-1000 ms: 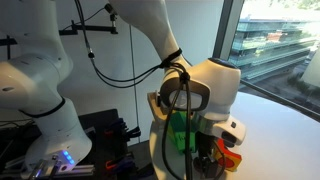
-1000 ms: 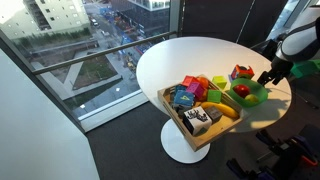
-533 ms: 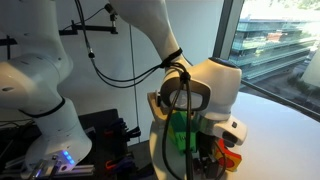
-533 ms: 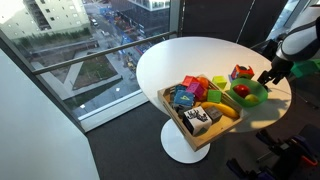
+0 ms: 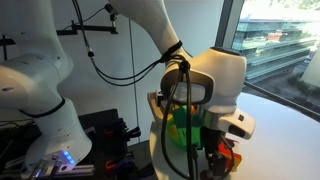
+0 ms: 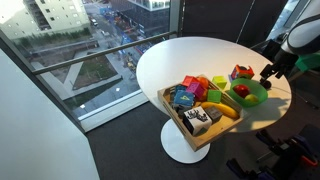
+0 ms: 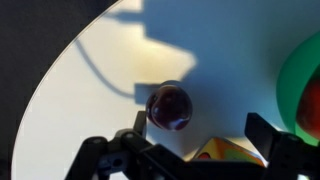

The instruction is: Put the plum plush toy on the table

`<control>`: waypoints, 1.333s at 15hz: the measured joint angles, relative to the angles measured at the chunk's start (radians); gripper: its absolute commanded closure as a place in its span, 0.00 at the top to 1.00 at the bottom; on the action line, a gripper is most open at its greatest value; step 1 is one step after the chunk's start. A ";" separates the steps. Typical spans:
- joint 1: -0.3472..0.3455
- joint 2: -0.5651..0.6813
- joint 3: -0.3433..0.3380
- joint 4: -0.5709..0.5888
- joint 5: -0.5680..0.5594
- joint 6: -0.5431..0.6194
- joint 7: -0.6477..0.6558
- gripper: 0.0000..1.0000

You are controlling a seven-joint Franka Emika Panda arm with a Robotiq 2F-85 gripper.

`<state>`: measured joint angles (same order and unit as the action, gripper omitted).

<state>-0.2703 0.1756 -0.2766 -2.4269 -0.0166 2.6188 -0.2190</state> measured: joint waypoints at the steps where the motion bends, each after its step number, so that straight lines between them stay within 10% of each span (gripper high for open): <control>1: 0.000 -0.011 0.000 0.000 -0.005 -0.004 0.002 1.00; 20: 0.093 -0.365 0.096 -0.064 -0.082 -0.439 0.002 1.00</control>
<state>-0.1774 -0.1893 -0.1806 -2.4911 -0.0985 2.1801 -0.2172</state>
